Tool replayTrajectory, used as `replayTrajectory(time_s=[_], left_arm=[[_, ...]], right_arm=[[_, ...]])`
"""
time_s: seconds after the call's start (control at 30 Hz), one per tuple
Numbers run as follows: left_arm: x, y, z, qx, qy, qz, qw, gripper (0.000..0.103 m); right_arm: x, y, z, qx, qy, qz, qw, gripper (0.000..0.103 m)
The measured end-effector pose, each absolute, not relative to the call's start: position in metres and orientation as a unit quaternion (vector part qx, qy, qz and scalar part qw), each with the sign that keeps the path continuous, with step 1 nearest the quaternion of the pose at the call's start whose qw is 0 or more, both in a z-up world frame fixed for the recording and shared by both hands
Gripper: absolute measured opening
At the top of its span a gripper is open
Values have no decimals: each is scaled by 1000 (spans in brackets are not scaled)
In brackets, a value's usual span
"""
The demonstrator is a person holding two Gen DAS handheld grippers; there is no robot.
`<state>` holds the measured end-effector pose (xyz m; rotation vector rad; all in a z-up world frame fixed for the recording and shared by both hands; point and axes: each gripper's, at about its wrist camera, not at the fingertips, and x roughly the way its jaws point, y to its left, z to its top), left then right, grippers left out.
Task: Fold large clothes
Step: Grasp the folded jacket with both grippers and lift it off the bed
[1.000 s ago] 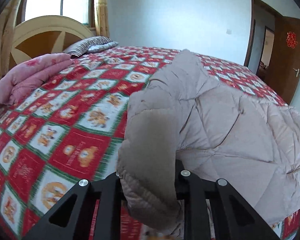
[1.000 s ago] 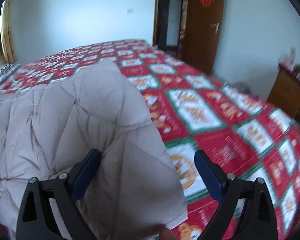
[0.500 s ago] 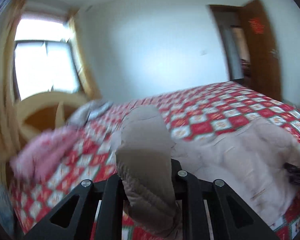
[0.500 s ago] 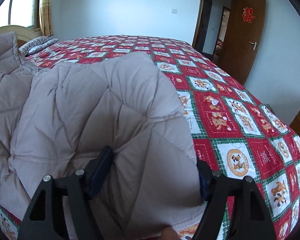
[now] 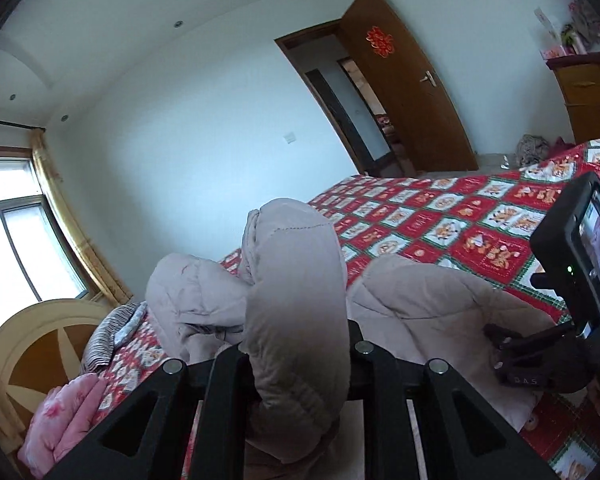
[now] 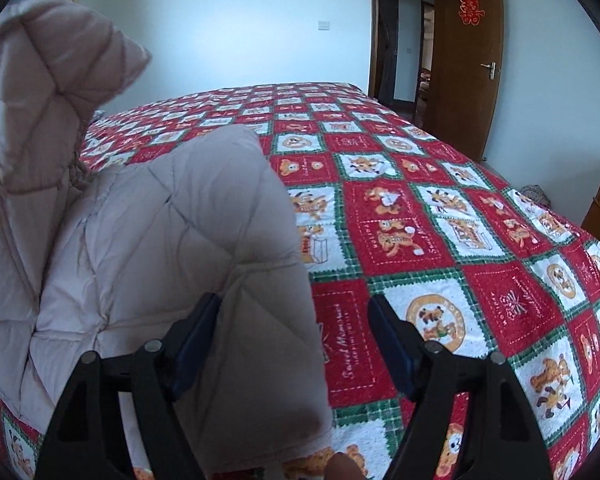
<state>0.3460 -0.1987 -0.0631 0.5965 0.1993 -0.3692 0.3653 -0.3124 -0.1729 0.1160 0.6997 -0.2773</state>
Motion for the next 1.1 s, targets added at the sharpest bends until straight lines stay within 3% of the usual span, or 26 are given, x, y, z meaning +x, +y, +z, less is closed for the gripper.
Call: replayTrajectory(time_s=[0.43, 0.93, 1.07, 1.1], left_arm=[[356, -239, -99, 313, 133, -204, 918, 16], [355, -253, -112, 310, 153, -232, 909, 16], [353, -259, -111, 294, 161, -225, 915, 27], [351, -259, -106, 284, 164, -226, 917, 35]], right_arm=[[369, -328, -188, 83, 342, -126, 927, 87], [376, -344, -205, 108, 380, -103, 913, 85], [376, -343, -207, 103, 385, -107, 911, 85], [377, -343, -207, 100, 386, -109, 911, 85]])
